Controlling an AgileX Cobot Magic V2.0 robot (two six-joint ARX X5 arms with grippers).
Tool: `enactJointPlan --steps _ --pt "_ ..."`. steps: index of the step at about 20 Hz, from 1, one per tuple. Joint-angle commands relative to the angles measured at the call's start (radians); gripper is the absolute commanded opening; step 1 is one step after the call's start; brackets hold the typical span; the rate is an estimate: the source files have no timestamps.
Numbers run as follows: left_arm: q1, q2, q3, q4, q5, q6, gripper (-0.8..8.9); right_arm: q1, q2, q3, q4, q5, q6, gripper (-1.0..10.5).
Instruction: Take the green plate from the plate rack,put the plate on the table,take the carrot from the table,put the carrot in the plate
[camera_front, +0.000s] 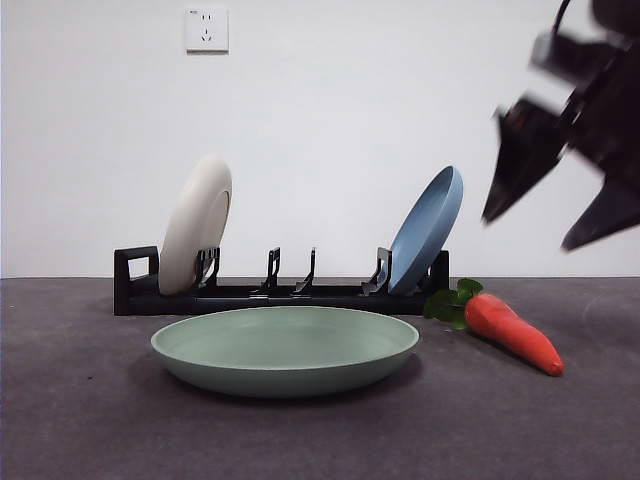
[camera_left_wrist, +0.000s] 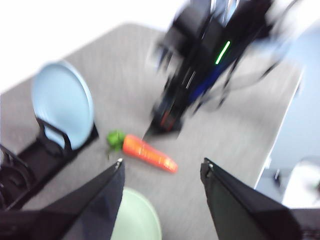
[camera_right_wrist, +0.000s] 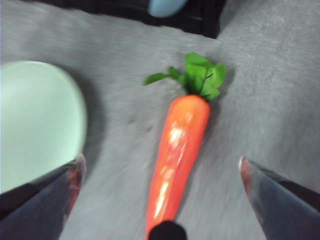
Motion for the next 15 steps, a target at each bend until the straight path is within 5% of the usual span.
enactJointPlan --steps 1,10,12,15 --pt "-0.003 -0.045 -0.002 -0.024 0.003 -0.041 2.6 0.024 0.081 0.002 0.068 0.033 0.01 6.6" --pt "-0.003 -0.089 -0.002 -0.094 0.002 -0.08 2.6 0.069 0.268 0.002 0.257 0.111 0.052 5.1" --pt "-0.003 -0.089 -0.002 -0.093 0.0 -0.08 2.6 0.069 0.279 0.002 0.259 0.126 0.058 3.7" --pt "-0.003 -0.089 -0.002 -0.092 -0.001 -0.08 2.6 0.069 0.283 0.002 0.26 0.127 0.063 3.4"
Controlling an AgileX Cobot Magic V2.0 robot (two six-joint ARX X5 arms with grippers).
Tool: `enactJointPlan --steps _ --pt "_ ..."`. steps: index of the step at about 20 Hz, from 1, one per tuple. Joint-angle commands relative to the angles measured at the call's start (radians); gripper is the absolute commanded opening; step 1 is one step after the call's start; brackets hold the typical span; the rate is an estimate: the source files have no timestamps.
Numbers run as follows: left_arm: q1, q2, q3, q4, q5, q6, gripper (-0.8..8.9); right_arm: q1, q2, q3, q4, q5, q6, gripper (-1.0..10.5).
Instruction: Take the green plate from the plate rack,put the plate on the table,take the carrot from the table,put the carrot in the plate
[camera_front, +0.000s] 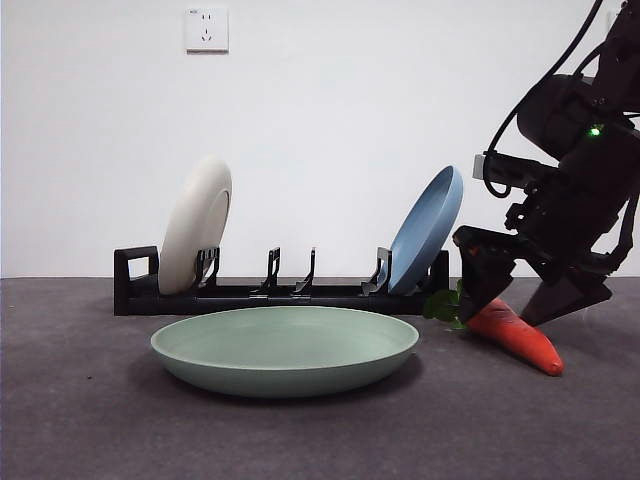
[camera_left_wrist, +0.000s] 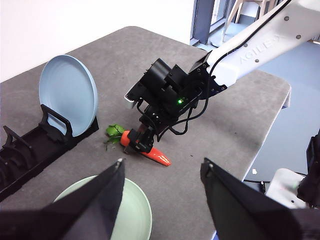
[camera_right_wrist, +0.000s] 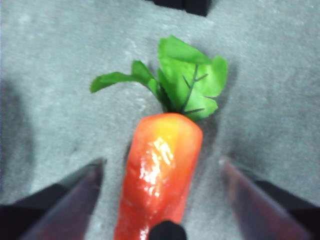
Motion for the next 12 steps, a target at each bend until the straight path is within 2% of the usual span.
enactJointPlan --steps 1,3,8,12 --pt "-0.003 0.0 -0.002 0.007 0.0 -0.006 2.6 0.003 0.011 0.002 0.006 0.001 0.025 3.3" --pt "-0.003 0.0 -0.002 0.008 0.0 -0.006 2.6 0.003 0.012 0.002 -0.006 -0.001 0.04 2.7" --pt "-0.003 0.0 -0.002 0.008 0.0 -0.006 2.6 0.007 0.027 0.002 -0.035 0.0 0.047 2.7" --pt "-0.003 0.0 -0.002 0.008 -0.001 -0.006 2.6 0.007 0.027 0.002 -0.036 -0.001 0.047 -0.1"
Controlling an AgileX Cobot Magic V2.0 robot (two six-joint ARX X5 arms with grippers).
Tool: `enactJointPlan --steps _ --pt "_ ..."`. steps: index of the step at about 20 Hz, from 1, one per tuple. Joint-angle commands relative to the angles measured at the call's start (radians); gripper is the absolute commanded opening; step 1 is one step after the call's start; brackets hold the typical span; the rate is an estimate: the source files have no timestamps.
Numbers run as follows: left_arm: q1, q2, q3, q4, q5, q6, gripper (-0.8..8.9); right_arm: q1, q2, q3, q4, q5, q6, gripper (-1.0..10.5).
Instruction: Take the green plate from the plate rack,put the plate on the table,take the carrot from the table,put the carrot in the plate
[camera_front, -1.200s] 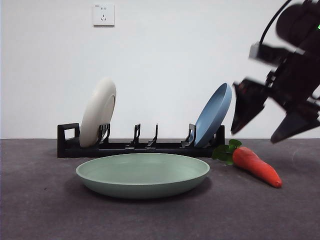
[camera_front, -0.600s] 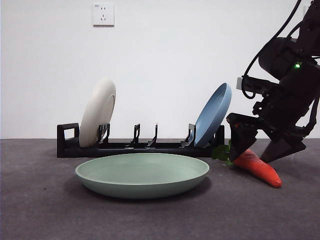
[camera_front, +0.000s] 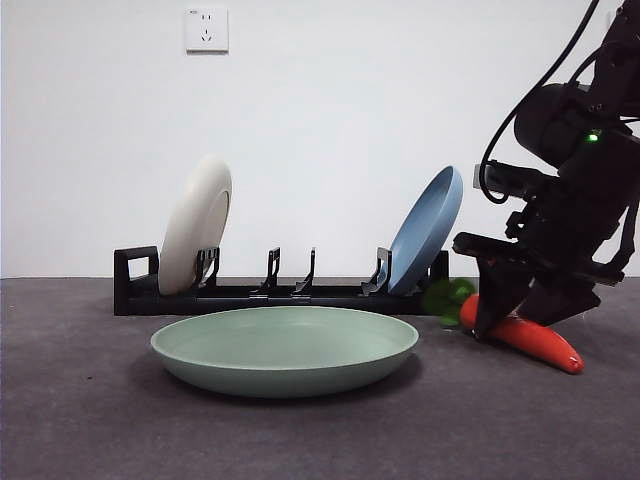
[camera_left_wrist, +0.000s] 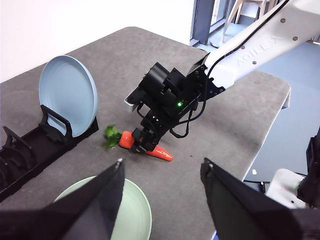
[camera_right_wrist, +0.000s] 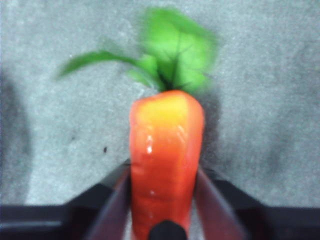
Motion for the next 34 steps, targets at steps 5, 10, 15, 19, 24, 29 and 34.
enactJointPlan --steps 5,10,15,19,24,29,34 --pt "-0.003 0.0 -0.002 0.005 -0.001 -0.005 2.6 0.027 -0.058 -0.001 -0.019 -0.002 0.018 -0.2" --pt "-0.003 0.001 -0.002 0.006 -0.002 -0.005 2.6 0.178 -0.22 -0.001 0.011 -0.047 0.061 -0.2" --pt "-0.003 0.003 -0.002 0.005 0.0 -0.006 2.6 0.359 -0.153 -0.001 0.146 0.006 0.111 -0.2" --pt "-0.003 0.003 -0.002 -0.007 0.0 -0.006 2.6 0.444 -0.045 -0.001 0.25 0.037 0.114 -0.2" --pt "-0.003 0.003 -0.002 -0.023 0.0 -0.005 2.6 0.457 0.084 -0.001 0.304 0.086 0.132 -0.2" --pt "-0.003 0.003 -0.002 -0.033 0.0 -0.005 2.6 0.461 0.099 -0.001 0.317 0.08 0.133 3.0" --pt "-0.003 0.003 -0.002 -0.05 -0.001 -0.005 2.6 0.461 0.094 0.0 0.317 0.081 0.149 4.8"
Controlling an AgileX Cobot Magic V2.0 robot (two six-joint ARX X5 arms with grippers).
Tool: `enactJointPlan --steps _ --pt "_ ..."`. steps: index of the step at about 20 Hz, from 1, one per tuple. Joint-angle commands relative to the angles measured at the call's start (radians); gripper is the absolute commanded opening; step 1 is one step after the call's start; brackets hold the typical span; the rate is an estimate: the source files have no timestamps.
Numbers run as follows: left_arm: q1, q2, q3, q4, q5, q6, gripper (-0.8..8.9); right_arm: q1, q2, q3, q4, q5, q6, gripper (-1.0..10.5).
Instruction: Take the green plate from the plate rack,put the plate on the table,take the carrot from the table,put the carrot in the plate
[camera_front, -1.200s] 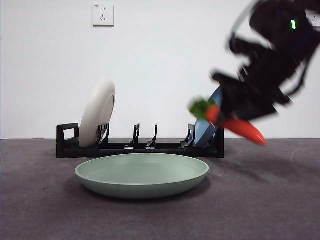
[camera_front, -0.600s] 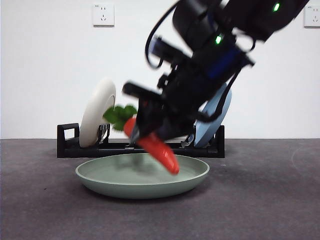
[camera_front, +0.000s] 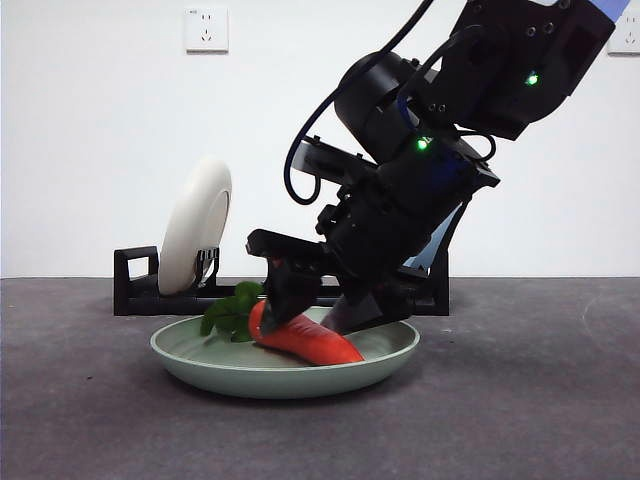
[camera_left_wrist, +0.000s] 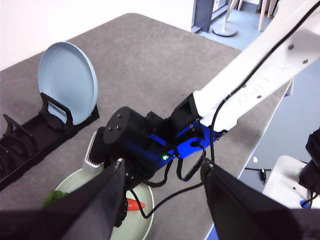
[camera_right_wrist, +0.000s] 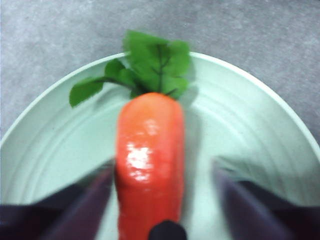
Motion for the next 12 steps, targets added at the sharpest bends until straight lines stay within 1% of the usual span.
enactJointPlan --steps 1,4,7,9,12 --pt "-0.002 0.0 -0.003 -0.003 -0.001 -0.005 2.6 0.002 -0.005 -0.006 0.006 0.001 0.012 4.8" --pt "-0.002 0.0 -0.003 -0.026 -0.002 -0.005 2.6 0.002 -0.08 -0.006 -0.026 0.001 0.012 4.8" --pt "-0.002 0.0 -0.003 -0.039 -0.005 -0.003 2.6 0.002 -0.226 -0.006 -0.119 0.0 0.012 4.8" --pt "-0.002 0.0 -0.003 -0.046 -0.005 -0.002 2.6 0.002 -0.356 -0.006 -0.26 -0.002 0.011 4.8" --pt "0.0 0.0 -0.003 -0.079 -0.005 0.002 2.6 0.002 -0.562 -0.006 -0.547 -0.003 0.012 4.7"
